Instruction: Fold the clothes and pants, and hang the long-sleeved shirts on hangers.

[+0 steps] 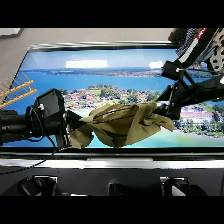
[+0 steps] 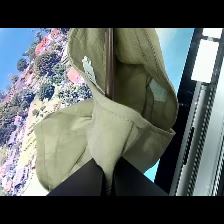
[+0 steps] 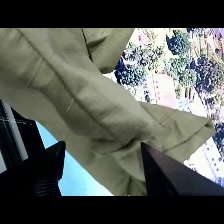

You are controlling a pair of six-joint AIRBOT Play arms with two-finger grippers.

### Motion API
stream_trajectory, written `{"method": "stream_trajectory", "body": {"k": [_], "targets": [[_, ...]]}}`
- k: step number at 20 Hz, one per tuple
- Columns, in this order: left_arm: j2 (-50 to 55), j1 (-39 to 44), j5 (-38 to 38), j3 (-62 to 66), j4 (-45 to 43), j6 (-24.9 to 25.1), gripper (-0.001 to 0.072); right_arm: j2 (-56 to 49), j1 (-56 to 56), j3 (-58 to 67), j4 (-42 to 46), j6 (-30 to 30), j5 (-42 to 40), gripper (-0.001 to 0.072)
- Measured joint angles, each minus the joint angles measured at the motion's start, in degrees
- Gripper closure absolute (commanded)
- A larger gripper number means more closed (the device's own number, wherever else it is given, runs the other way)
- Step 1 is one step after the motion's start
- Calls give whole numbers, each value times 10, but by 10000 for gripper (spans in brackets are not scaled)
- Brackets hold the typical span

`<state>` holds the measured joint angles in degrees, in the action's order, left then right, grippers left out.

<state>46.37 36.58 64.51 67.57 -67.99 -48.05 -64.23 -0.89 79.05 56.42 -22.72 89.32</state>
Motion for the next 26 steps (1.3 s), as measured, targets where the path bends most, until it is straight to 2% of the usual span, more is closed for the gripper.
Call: {"method": "stream_trajectory", "body": {"k": [3,4,6,9,10,11,12,13,14,16,19,22,24,26], "targets": [[0,0,0,0,0,0,690,-26,0,0,-28,19,-7,259],[0,0,0,0,0,0,690,-35,0,0,-36,24,-8,353],[0,0,0,0,0,-2,689,-47,0,0,-53,31,-3,681],[0,0,-1,0,-2,-3,685,-54,0,0,-64,41,15,688],[0,0,0,0,0,-3,643,-54,0,0,-65,42,29,688],[0,0,0,0,-1,-2,517,-52,0,0,-66,40,33,689],[0,0,0,0,3,-5,353,-47,0,0,-70,35,39,690],[1,0,1,0,4,-14,293,-38,0,0,-70,31,49,691],[1,0,0,0,-2,-27,291,-28,0,0,-62,27,58,692],[1,0,0,0,-21,-71,163,0,0,0,-33,7,60,692],[1,0,0,0,-83,-171,154,54,0,0,8,-37,65,692],[1,0,-20,0,-162,-295,154,117,0,0,56,-97,58,691],[1,0,-45,0,-198,-369,155,162,0,0,94,-156,34,689],[1,0,-72,0,-221,-419,155,205,0,0,153,-236,5,689]]}}
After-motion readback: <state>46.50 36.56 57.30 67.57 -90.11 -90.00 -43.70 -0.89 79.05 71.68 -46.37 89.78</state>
